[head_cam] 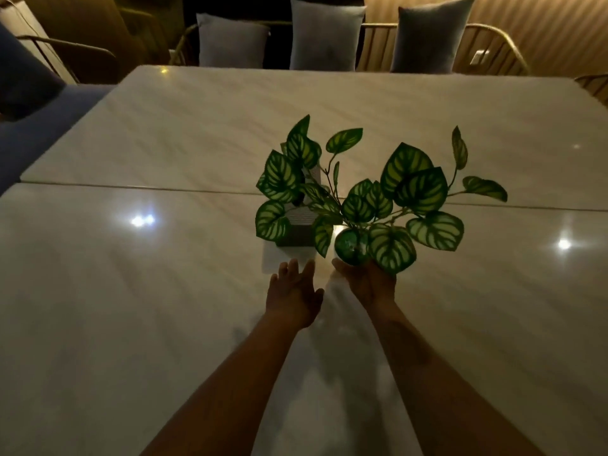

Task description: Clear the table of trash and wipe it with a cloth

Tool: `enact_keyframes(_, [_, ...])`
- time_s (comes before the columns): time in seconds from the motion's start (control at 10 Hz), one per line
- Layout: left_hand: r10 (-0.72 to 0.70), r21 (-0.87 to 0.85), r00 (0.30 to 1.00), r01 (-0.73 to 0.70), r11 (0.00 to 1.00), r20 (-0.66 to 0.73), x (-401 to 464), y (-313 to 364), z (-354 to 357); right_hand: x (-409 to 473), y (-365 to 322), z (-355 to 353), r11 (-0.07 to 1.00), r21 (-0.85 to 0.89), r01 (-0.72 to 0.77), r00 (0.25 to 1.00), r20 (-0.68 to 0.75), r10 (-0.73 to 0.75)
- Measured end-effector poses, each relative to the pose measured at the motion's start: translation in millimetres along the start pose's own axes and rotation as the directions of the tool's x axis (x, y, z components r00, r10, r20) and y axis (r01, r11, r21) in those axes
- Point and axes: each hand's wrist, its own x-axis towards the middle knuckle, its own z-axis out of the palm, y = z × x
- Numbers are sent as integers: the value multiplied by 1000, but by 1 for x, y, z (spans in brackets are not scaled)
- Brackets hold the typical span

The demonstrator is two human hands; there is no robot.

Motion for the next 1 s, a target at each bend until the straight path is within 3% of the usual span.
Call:
enact_keyframes(0.1, [25, -16, 1000, -26, 1000, -10, 30, 2, 15, 43, 7, 6, 974, 207, 89, 996, -27, -85])
enact_keyframes(0.2, [32, -52, 999, -34, 998, -44, 47, 0, 25, 78, -3, 15, 977, 193, 89, 996, -20, -87])
enact_keyframes(0.3, [43, 25, 995, -41, 999, -93, 51, 2, 39, 108, -23, 21, 975, 184, 126, 991, -69, -116])
enact_keyframes(0.4, [48, 30, 985, -43, 999, -167, 50, 4, 49, 136, -33, 27, 980, 15, 200, 979, -37, -200])
enact_keyframes(0.5, [63, 5, 981, -63, 998, -181, 51, 2, 50, 154, -38, 28, 970, -32, 242, 966, -85, -244])
enact_keyframes(0.6, [61, -5, 983, -63, 998, -171, 51, 1, 49, 159, -43, 30, 979, -36, 202, 968, -146, -205])
enact_keyframes(0.7, [50, -39, 984, -58, 998, -173, 50, 2, 47, 157, -52, 25, 972, -104, 210, 969, -113, -222])
enact_keyframes(0.8, [49, -54, 989, -58, 997, -142, 53, 2, 43, 138, -55, 15, 986, -31, 162, 977, -139, -164])
enact_keyframes(1.0, [40, 32, 999, -41, 999, 36, 45, -1, 14, 46, -29, 0, 838, -528, 138, 961, -133, -242])
